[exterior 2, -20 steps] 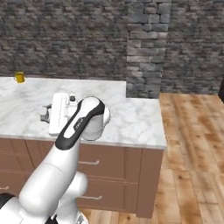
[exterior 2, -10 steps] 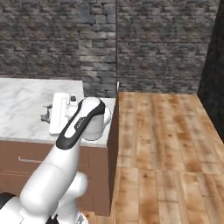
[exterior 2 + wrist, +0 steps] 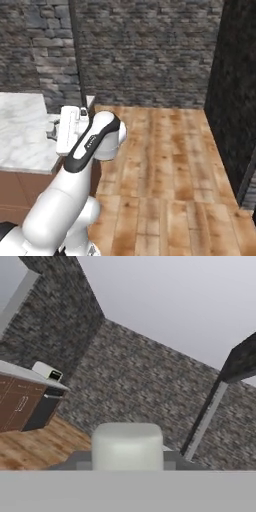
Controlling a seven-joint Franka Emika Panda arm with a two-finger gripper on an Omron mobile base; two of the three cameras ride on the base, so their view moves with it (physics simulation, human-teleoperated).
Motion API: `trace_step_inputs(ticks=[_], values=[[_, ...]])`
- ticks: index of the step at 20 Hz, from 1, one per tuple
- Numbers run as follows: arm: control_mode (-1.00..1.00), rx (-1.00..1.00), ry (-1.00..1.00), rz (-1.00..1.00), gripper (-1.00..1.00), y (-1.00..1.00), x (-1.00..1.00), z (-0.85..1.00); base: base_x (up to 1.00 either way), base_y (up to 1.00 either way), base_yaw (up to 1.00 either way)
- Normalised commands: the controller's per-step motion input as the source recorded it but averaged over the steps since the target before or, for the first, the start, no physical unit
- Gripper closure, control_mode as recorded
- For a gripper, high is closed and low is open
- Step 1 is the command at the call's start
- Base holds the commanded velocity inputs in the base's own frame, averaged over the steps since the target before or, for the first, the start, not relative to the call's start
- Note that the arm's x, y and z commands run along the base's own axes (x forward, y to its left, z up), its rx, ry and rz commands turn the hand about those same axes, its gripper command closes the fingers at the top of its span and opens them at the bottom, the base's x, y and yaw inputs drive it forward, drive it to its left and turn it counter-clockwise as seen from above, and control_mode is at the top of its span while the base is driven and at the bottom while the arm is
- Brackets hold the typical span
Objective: Pick up the marshmallow and place it in the cup of hot chocolate on the dining counter.
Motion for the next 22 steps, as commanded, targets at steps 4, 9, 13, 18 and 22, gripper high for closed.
trace_step_inputs(ticks=[4, 9, 13, 18, 22], values=[[1.0, 0.0, 0.0, 0.0, 1.0, 0.0, 0.0, 0.0, 1.0, -1.0, 0.04], [1.0, 0.0, 0.0, 0.0, 1.0, 0.0, 0.0, 0.0, 1.0, -0.9, 0.1], [1.0, 0.0, 0.0, 0.0, 1.0, 0.0, 0.0, 0.0, 1.0, -0.19, 0.19], [1.0, 0.0, 0.0, 0.0, 1.0, 0.0, 0.0, 0.0, 1.0, -0.06, 0.13], [1.0, 0.0, 0.0, 0.0, 1.0, 0.0, 0.0, 0.0, 1.0, -0.48, 0.13]])
